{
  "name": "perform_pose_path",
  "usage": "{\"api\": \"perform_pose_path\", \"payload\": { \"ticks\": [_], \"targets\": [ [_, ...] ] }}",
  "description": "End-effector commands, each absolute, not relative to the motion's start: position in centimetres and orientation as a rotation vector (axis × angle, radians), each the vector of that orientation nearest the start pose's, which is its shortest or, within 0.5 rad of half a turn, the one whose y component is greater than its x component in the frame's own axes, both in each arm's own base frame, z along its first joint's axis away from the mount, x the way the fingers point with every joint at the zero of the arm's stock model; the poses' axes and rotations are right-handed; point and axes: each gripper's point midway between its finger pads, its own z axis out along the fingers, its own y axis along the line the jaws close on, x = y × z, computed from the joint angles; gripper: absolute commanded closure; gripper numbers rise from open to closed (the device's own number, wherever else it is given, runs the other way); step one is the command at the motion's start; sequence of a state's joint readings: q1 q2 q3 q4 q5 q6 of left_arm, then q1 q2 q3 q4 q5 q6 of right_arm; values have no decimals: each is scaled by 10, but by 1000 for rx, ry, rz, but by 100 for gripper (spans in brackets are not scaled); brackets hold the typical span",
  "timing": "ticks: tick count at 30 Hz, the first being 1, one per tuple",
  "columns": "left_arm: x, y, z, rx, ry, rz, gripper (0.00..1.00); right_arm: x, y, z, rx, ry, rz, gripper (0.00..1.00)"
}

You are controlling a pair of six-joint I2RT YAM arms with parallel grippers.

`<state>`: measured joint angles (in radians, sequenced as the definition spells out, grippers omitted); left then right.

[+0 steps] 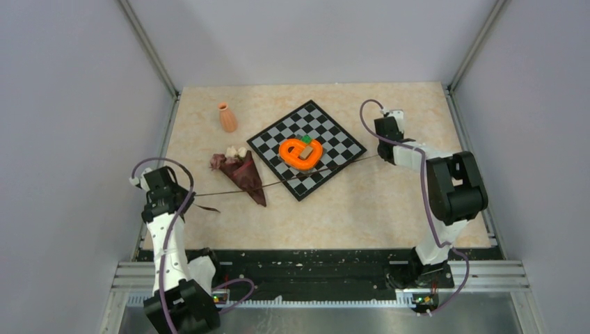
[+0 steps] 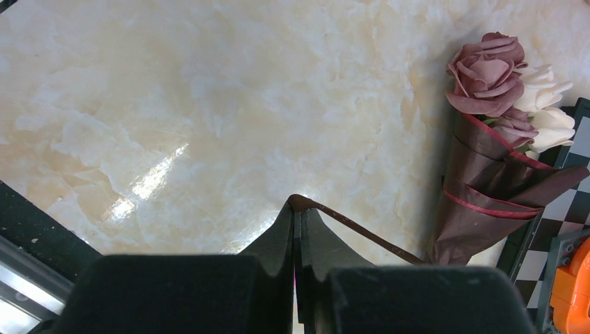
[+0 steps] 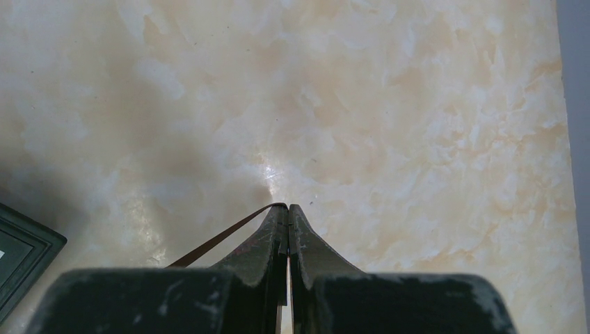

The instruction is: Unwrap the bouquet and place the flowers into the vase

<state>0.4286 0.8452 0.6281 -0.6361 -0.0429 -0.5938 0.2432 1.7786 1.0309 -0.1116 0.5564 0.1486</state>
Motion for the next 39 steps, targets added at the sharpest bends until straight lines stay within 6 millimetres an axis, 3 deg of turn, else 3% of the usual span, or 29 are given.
{"api": "perform_pose_path", "payload": {
  "ticks": [1, 22, 24, 26, 27, 31, 35, 39],
  "targets": [
    [226, 95, 123, -1177, 2067, 14, 100, 437, 7, 64, 171, 2261, -492, 100],
    [225, 101, 129, -1156, 2058, -2, 100, 439, 6, 64, 174, 2270, -458, 100],
    [230, 93, 132, -1116, 2066, -57, 92, 440, 11, 66, 159, 2276, -431, 98],
    [232, 90, 135, -1081, 2066, -83, 80, 442, 15, 68, 140, 2279, -400, 86],
    [233, 89, 137, -1065, 2065, -88, 66, 443, 18, 70, 134, 2279, -384, 78],
    [234, 89, 145, -1016, 2069, -78, 37, 445, 23, 81, 121, 2260, -341, 55],
    [236, 84, 150, -966, 2092, -111, 25, 445, 25, 95, 120, 2234, -313, 39],
    [246, 66, 159, -856, 2106, -238, 15, 444, 28, 107, 119, 2212, -284, 28]
  ]
}}
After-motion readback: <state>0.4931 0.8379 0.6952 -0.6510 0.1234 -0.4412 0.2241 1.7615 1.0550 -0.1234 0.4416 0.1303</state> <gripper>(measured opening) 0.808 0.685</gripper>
